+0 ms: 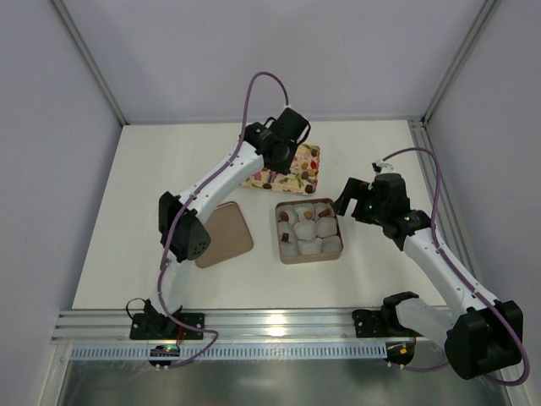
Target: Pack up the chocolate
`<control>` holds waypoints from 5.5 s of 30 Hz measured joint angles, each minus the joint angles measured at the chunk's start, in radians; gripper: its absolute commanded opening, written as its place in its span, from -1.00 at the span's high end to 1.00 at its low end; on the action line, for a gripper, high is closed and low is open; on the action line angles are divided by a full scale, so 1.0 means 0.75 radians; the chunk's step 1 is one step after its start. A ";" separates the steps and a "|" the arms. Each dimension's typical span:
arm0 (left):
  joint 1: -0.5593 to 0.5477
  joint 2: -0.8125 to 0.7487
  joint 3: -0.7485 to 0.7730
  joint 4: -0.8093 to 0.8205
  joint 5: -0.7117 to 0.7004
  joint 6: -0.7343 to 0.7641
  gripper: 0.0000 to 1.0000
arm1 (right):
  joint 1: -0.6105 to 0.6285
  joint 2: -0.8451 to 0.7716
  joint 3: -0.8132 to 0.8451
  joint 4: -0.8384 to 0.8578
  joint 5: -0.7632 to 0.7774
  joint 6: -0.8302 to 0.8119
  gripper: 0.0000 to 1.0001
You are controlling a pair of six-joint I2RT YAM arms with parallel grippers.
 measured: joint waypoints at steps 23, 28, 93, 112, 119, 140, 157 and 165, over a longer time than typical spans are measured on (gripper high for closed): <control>-0.458 -0.603 -0.671 -0.044 -0.003 -0.213 0.55 | 0.000 -0.117 -0.001 -0.054 0.026 0.005 -0.97; -0.526 -0.617 -0.738 -0.035 0.001 -0.264 0.53 | -0.001 -0.140 -0.001 -0.067 0.030 0.006 -0.97; -0.131 -0.019 -0.064 0.030 -0.059 -0.034 0.15 | 0.000 -0.064 0.002 -0.072 0.034 -0.002 -0.97; -0.113 0.076 -0.064 0.120 0.003 0.001 0.17 | 0.000 -0.063 0.006 -0.072 0.036 -0.016 -0.98; -0.099 0.124 -0.076 0.126 0.007 0.001 0.18 | 0.000 -0.063 0.006 -0.072 0.039 -0.020 -0.97; -0.094 0.122 -0.176 0.155 0.016 -0.002 0.21 | -0.001 -0.063 0.006 -0.071 0.040 -0.020 -0.98; -0.094 0.068 -0.203 0.160 0.027 -0.006 0.21 | -0.001 -0.064 0.006 -0.071 0.040 -0.020 -0.97; -0.090 0.068 -0.203 0.159 0.027 -0.008 0.21 | -0.001 -0.070 0.006 -0.072 0.040 -0.020 -0.97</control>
